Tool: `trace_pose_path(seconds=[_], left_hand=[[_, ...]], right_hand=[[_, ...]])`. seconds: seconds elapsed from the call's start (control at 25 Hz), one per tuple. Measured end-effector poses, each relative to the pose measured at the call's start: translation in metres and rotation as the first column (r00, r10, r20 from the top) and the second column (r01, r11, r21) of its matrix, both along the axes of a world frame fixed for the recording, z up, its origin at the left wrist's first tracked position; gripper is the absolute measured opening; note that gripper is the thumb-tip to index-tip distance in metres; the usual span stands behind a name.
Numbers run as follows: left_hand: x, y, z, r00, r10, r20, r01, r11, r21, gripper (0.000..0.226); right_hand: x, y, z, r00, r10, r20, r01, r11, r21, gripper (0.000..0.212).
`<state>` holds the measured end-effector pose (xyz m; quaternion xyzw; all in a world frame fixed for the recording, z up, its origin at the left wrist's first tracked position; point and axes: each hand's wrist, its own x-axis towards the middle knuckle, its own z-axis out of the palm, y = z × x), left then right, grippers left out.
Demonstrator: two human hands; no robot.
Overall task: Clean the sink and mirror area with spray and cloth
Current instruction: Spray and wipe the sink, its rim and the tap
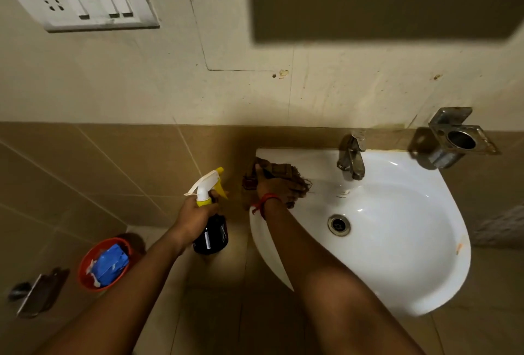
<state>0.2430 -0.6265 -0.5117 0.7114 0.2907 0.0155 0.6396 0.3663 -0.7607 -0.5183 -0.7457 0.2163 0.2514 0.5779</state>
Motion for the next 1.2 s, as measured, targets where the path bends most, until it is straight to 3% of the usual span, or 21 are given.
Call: trace_pose_path(seconds=[0.04,0.16,0.28,0.36,0.44,0.52,0.64,0.76,0.92,1.08,1.12,1.2], left_hand=[[-0.004,0.005,-0.001,1.000,0.004,-0.010,-0.003,1.000,0.021,0.034],[-0.016,0.013,0.000,0.998,0.046,-0.031,-0.044,0.998,0.052,0.021],[-0.023,0.013,0.008,0.998,0.054,-0.039,-0.052,0.997,0.049,0.025],[-0.024,0.011,0.015,0.999,0.018,-0.038,-0.017,0.999,0.035,0.018],[-0.022,0.009,0.018,0.999,-0.036,-0.016,0.036,0.999,0.024,0.016],[-0.021,0.005,0.018,0.997,-0.080,-0.003,0.080,0.997,0.021,0.015],[-0.014,0.002,0.013,0.992,-0.123,0.005,0.123,0.992,0.026,0.017],[-0.008,0.005,0.002,0.990,-0.140,0.007,0.140,0.988,0.060,0.024],[-0.008,0.022,-0.017,0.994,-0.110,-0.001,0.110,0.992,0.061,0.026],[-0.008,0.043,-0.029,0.998,-0.063,-0.023,0.064,0.997,0.048,0.024],[-0.008,0.046,-0.028,0.998,-0.052,-0.022,0.053,0.998,0.042,0.024],[-0.009,0.055,-0.027,0.999,-0.042,-0.018,0.042,0.998,0.035,0.024]], right_hand=[[-0.008,0.001,-0.002,0.998,0.065,0.011,-0.065,0.997,-0.034,0.069],[-0.049,0.001,-0.024,0.924,0.381,0.029,-0.357,0.890,-0.284,0.121],[-0.088,-0.022,-0.052,0.790,0.611,0.056,-0.525,0.721,-0.451,0.109],[-0.108,-0.046,-0.057,0.705,0.702,0.096,-0.516,0.601,-0.610,0.105],[-0.128,-0.067,-0.063,0.568,0.804,0.176,-0.350,0.429,-0.833,0.109],[-0.146,-0.072,-0.077,0.444,0.855,0.269,-0.217,0.394,-0.893,0.087],[-0.151,-0.052,-0.086,0.576,0.795,0.190,-0.320,0.433,-0.843,0.059],[-0.118,-0.022,-0.091,0.717,0.682,0.141,-0.326,0.508,-0.797,0.062],[-0.053,0.032,-0.089,0.716,0.612,0.337,-0.163,0.616,-0.771,0.067],[0.032,0.059,-0.088,0.589,0.726,0.355,-0.073,0.485,-0.871,0.063],[0.046,0.054,-0.088,0.619,0.714,0.328,-0.067,0.464,-0.883,0.066],[0.058,0.043,-0.086,0.716,0.606,0.346,-0.014,0.509,-0.861,0.072]])
